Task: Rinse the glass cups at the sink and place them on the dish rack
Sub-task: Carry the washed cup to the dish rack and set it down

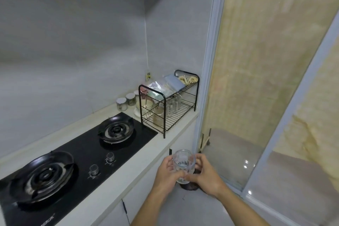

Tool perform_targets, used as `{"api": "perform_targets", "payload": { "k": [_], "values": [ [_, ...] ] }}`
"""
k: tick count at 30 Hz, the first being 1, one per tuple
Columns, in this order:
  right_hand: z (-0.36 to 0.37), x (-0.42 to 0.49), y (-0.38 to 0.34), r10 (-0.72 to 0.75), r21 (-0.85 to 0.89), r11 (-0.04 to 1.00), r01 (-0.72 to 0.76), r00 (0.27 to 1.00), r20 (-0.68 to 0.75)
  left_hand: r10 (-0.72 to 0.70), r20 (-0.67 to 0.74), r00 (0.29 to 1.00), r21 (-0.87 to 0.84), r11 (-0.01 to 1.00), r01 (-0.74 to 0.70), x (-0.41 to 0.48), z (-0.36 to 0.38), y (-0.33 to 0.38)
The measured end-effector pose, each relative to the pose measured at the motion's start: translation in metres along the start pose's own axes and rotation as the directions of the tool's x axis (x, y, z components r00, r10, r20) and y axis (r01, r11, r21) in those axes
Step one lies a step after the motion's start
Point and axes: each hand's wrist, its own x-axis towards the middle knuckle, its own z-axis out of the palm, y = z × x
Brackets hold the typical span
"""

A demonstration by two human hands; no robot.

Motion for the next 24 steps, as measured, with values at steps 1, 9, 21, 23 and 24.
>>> {"api": "perform_targets", "payload": {
  "k": [1,9,21,23,24],
  "values": [
    [-0.004,0.011,-0.001,0.005,0.013,1.0,-0.005,1.0,-0.013,0.005,0.005,1.0,0.003,1.0,-0.005,0.012,0.002,0.005],
    [-0.056,0.11,0.004,0.032,0.029,0.999,-0.031,0.999,-0.035,0.014,-0.003,1.0,0.028,1.0,-0.014,0.117,0.045,0.032],
    [-0.172,0.309,0.007,0.03,-0.074,0.997,-0.013,0.973,0.229,-0.129,-0.232,0.964,-0.185,0.979,0.087,0.289,0.132,0.075],
    [-0.177,0.337,0.011,0.054,-0.099,0.995,-0.028,0.961,0.271,-0.141,-0.273,0.952,-0.226,0.971,0.079,0.308,0.137,0.077],
    [-0.179,0.35,0.013,0.06,-0.108,0.994,-0.03,0.956,0.286,-0.15,-0.295,0.944,-0.241,0.967,0.079,0.317,0.138,0.078]
  ]
}}
